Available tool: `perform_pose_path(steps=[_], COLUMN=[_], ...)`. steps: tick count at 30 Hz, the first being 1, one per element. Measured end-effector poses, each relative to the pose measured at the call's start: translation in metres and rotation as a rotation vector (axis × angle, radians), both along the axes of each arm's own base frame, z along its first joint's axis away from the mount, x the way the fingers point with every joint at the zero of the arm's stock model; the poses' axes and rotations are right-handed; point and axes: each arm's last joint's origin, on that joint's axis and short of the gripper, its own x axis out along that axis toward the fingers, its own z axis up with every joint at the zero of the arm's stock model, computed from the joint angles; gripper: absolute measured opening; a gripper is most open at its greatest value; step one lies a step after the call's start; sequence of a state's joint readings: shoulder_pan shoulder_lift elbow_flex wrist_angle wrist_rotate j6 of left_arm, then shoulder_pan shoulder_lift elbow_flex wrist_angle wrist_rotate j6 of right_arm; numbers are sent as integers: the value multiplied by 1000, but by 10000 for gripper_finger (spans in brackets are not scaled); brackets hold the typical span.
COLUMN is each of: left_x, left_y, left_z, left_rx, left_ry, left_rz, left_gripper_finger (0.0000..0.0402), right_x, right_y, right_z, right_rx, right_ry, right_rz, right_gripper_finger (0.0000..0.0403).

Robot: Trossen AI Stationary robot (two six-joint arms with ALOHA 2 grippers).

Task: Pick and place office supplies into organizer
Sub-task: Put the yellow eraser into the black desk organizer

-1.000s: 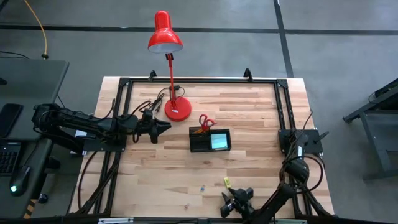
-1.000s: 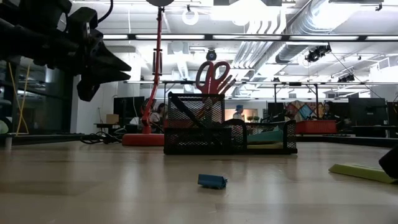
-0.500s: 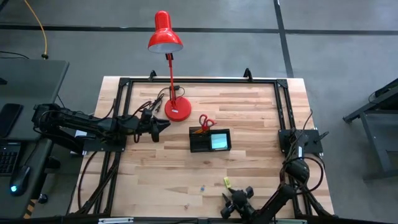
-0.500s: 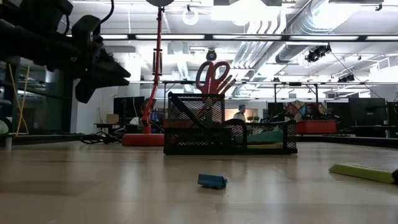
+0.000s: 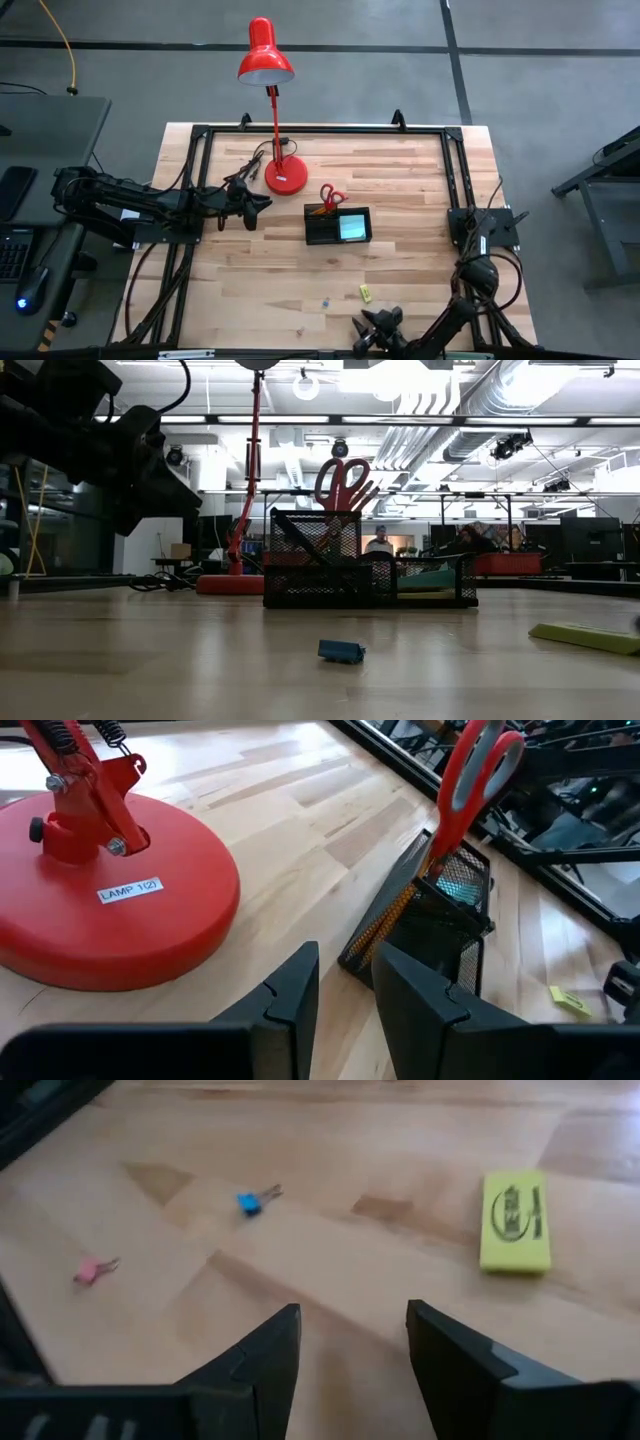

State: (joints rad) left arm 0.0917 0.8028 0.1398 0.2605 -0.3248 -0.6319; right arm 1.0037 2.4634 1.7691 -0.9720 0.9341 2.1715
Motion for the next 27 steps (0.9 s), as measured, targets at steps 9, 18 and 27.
perform_pose_path(steps=[9,18,27], left_x=[0,0,0], left_y=[0,0,0], left_z=[0,0,0], left_rx=[2,-47,-49], left_ry=[2,-20,-21], left_rz=[8,20,16], left_gripper_finger=[88,88,88], right_x=[-6,-1,-9], right_y=[4,-10,-22], right_z=[2,15,34], right_rx=[23,3,-119], right_ry=[1,50,54], right_rz=[-7,-81,-95], right_gripper_finger=[157,156,156])
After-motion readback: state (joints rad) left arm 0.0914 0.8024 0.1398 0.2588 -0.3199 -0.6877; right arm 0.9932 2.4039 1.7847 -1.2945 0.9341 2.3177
